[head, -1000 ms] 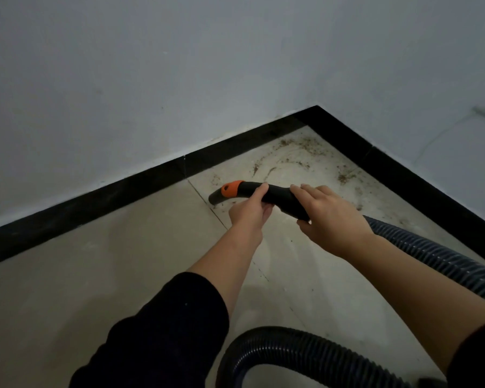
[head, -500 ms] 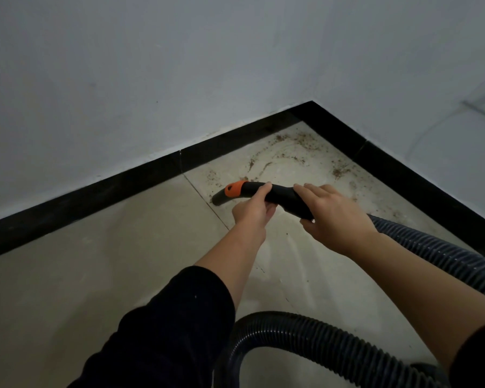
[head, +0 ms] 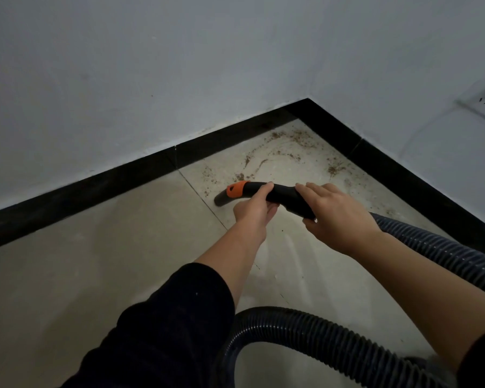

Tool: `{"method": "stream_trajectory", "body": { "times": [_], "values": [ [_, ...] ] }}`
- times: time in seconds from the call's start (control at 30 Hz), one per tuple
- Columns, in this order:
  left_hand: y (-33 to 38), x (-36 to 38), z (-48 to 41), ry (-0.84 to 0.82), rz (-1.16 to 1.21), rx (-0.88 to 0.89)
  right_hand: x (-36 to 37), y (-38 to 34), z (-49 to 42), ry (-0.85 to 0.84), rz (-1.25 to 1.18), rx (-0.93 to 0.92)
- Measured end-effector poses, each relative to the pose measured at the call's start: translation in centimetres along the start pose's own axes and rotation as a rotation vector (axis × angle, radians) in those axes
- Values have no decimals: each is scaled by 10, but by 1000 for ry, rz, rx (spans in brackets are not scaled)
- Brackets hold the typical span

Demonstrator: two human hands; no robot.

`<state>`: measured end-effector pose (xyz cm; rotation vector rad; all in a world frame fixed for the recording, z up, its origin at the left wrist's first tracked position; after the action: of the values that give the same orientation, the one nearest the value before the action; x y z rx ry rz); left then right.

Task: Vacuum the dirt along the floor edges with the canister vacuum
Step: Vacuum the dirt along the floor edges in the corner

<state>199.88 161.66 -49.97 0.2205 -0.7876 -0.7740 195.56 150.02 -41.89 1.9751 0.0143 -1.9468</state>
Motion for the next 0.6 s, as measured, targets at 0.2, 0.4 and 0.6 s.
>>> {"method": "stream_trajectory", "body": {
  "times": [0.2,0.4,0.6],
  "values": [
    [-11,9,2,-30,5,-14,-1,12,9,-11,13,20],
    [-21,17,3,-44,7,-25,1,21,15,-15,22,24],
    [-30,24,6,-61,-14,-45,-2,32,24,-19,25,42]
  ]
}}
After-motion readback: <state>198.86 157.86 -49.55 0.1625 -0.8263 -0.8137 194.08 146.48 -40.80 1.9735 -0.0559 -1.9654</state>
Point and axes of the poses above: each hand's wrist, its own z-axis away from the middle knuckle, its own x-axis out of the palm, y = z × x, the point moved 3 cm from there along -z, towards the middle knuckle, and after that the axes turned 7 degrees about z, right-handed, at the moved point
